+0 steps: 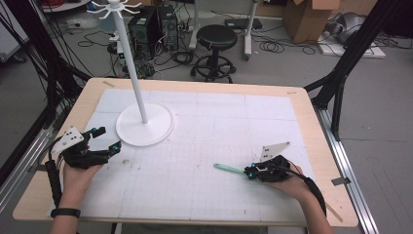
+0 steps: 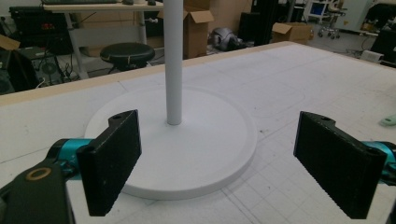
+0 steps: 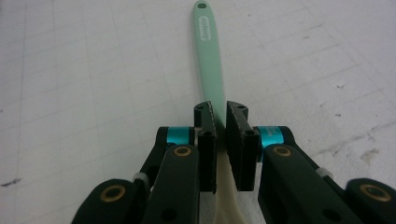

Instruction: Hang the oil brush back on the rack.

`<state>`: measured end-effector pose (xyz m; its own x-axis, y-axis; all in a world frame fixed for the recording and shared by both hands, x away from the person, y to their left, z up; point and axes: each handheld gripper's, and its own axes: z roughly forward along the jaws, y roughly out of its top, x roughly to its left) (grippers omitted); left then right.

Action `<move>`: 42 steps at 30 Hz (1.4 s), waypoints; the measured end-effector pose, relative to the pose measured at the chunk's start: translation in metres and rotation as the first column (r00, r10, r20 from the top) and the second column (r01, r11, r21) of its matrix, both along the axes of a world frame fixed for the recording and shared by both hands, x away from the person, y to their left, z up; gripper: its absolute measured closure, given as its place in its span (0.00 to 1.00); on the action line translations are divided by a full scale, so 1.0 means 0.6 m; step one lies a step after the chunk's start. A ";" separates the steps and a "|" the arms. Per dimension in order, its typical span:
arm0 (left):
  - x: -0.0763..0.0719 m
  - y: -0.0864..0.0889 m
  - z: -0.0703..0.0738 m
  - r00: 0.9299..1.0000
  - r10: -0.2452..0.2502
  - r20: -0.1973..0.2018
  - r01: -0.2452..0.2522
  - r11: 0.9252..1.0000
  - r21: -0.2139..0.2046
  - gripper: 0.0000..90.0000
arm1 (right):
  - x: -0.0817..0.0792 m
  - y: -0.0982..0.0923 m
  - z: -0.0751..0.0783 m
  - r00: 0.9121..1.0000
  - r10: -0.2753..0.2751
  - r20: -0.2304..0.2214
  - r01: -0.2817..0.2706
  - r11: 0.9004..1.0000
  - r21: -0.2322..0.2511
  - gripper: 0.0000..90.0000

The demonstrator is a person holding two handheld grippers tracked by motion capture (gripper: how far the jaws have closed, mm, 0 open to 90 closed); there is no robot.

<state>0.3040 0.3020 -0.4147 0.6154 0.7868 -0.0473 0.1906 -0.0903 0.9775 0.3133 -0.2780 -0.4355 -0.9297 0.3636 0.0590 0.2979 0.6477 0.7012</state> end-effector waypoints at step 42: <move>-0.002 0.008 0.004 1.000 0.000 0.018 0.001 0.999 -0.043 0.17 | 0.071 0.126 0.231 0.949 -0.194 0.250 0.080 0.911 0.405 0.93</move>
